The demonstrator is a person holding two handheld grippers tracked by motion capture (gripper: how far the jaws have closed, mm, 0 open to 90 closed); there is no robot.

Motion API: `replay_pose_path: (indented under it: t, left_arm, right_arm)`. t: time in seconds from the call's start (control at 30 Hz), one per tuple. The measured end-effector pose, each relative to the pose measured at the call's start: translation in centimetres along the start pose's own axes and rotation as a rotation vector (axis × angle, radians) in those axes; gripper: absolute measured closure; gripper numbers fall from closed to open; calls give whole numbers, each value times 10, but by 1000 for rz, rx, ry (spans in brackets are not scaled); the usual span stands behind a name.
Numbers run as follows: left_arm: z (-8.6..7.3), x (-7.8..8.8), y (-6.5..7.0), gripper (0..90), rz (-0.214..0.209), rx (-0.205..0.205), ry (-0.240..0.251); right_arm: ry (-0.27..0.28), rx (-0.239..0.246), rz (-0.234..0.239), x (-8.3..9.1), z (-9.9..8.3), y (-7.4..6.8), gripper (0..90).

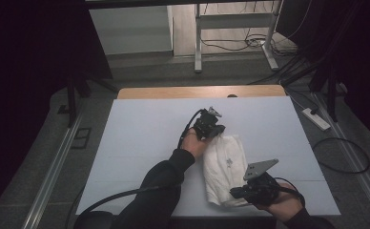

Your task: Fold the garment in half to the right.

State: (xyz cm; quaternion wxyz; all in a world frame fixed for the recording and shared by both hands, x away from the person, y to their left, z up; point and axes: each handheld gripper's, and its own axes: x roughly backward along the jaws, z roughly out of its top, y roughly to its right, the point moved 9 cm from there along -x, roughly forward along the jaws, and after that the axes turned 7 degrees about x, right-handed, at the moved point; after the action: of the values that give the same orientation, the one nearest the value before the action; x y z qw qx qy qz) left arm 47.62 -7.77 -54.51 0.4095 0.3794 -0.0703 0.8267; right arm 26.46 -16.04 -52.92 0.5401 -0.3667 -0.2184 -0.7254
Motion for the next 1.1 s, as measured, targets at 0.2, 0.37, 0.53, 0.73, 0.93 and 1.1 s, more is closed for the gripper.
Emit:
replay_pose_path:
  t: [0.2,0.37,0.53,0.73,0.93,1.1]
  left_arm:
    - [7,-13,12,882,-17,-17,-2]
    - [13,-24,24,881,-32,-28,-10]
    - [12,-36,30,878,-34,-27,-20]
    - [16,-38,33,726,-55,-23,23]
    - [22,-32,30,539,-52,-29,49]
    - [19,-29,25,450,-42,-35,45]
  right_arm:
    - [-10,-15,-16,7,-12,5,862]
    - [-36,-22,-27,9,-22,7,860]
    - [-64,-25,-35,9,-29,9,854]
    - [-69,-31,-70,12,-33,13,720]
    - [-28,-51,-118,19,-30,22,626]
    - [-23,-53,-160,20,-30,28,557]
